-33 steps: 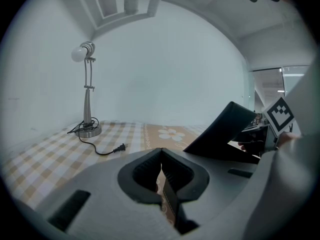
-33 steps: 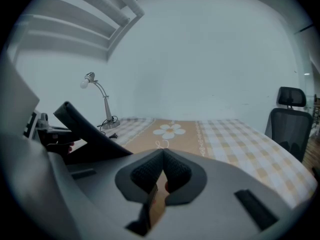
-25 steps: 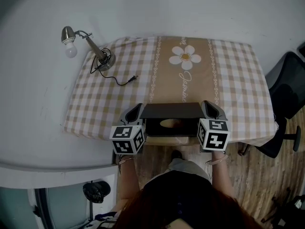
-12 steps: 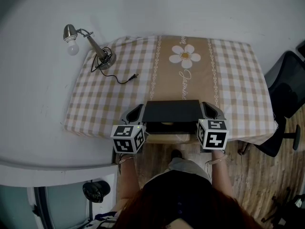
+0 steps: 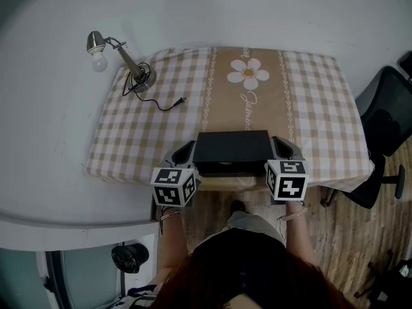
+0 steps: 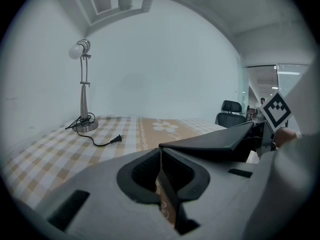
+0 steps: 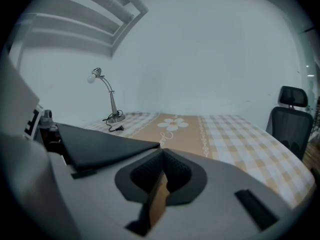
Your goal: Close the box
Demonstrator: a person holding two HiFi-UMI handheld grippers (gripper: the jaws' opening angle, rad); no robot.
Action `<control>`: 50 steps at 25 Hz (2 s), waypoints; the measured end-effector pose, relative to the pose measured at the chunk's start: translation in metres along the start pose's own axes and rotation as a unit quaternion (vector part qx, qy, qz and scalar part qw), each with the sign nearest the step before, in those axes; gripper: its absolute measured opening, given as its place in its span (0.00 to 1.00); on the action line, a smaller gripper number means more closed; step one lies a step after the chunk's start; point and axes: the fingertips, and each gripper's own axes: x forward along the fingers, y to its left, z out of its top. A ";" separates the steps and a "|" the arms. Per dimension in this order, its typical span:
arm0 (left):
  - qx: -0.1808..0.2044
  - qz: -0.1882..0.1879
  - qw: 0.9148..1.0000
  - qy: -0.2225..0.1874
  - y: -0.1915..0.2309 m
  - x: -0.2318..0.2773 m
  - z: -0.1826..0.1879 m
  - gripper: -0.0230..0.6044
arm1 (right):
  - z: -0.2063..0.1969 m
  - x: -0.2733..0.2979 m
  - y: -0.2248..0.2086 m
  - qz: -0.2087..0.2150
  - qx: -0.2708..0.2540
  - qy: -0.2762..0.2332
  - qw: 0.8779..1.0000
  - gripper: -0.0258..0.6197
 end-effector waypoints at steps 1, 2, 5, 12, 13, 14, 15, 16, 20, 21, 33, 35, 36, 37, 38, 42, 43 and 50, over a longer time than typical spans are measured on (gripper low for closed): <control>-0.001 -0.001 1.000 -0.001 0.000 -0.001 0.000 0.08 | 0.000 -0.001 0.001 0.000 0.000 -0.001 1.000 0.07; -0.002 -0.001 1.000 -0.003 0.000 -0.003 0.000 0.08 | 0.000 -0.002 0.001 0.000 -0.001 -0.001 1.000 0.07; -0.003 -0.002 1.000 -0.005 0.000 -0.007 0.001 0.08 | -0.001 -0.005 0.003 0.000 -0.001 -0.001 1.000 0.07; -0.001 -0.012 1.000 -0.011 -0.005 -0.017 0.001 0.08 | -0.003 -0.013 0.008 -0.002 -0.007 -0.002 1.000 0.07; -0.001 -0.013 1.000 -0.012 -0.006 -0.018 0.001 0.08 | -0.004 -0.014 0.009 -0.003 -0.008 -0.002 1.000 0.07; -0.001 -0.015 1.000 -0.012 -0.007 -0.020 0.000 0.08 | -0.004 -0.015 0.010 -0.003 -0.008 -0.002 1.000 0.07; -0.001 -0.016 1.000 -0.013 -0.007 -0.022 0.000 0.08 | -0.005 -0.017 0.010 -0.004 -0.009 -0.002 1.000 0.07; -0.001 -0.017 1.000 -0.013 -0.008 -0.023 0.000 0.08 | -0.006 -0.019 0.011 -0.004 -0.009 -0.001 1.000 0.07; 0.003 -0.023 1.000 -0.015 -0.012 -0.028 -0.002 0.08 | -0.009 -0.024 0.013 -0.006 -0.010 0.000 1.000 0.07; 0.004 -0.025 1.000 -0.016 -0.014 -0.029 -0.002 0.08 | -0.009 -0.025 0.013 -0.007 -0.011 -0.001 1.000 0.07; 0.006 -0.029 0.999 -0.015 -0.021 -0.045 -0.011 0.08 | -0.019 -0.041 0.019 -0.010 -0.016 0.001 1.000 0.07; 0.005 -0.029 0.999 -0.016 -0.020 -0.048 -0.012 0.08 | -0.021 -0.044 0.021 -0.012 -0.016 0.002 1.000 0.07; 0.004 -0.029 0.999 -0.016 -0.020 -0.050 -0.013 0.08 | -0.021 -0.045 0.021 -0.012 -0.016 0.003 1.000 0.07; 0.003 -0.028 0.999 -0.017 -0.019 -0.051 -0.013 0.08 | -0.022 -0.046 0.022 -0.012 -0.016 0.003 1.000 0.07; 0.003 -0.028 0.999 -0.017 -0.020 -0.052 -0.014 0.08 | -0.023 -0.047 0.023 -0.013 -0.016 0.003 1.000 0.07; 0.003 -0.031 0.999 -0.012 -0.023 -0.055 -0.018 0.08 | -0.026 -0.052 0.023 -0.013 -0.015 0.004 1.000 0.07; 0.003 -0.033 0.999 -0.010 -0.025 -0.055 -0.019 0.08 | -0.026 -0.054 0.024 -0.013 -0.014 0.005 1.000 0.07; 0.010 -0.037 0.999 -0.004 -0.030 -0.059 -0.024 0.08 | -0.031 -0.062 0.024 -0.016 -0.014 0.007 1.000 0.07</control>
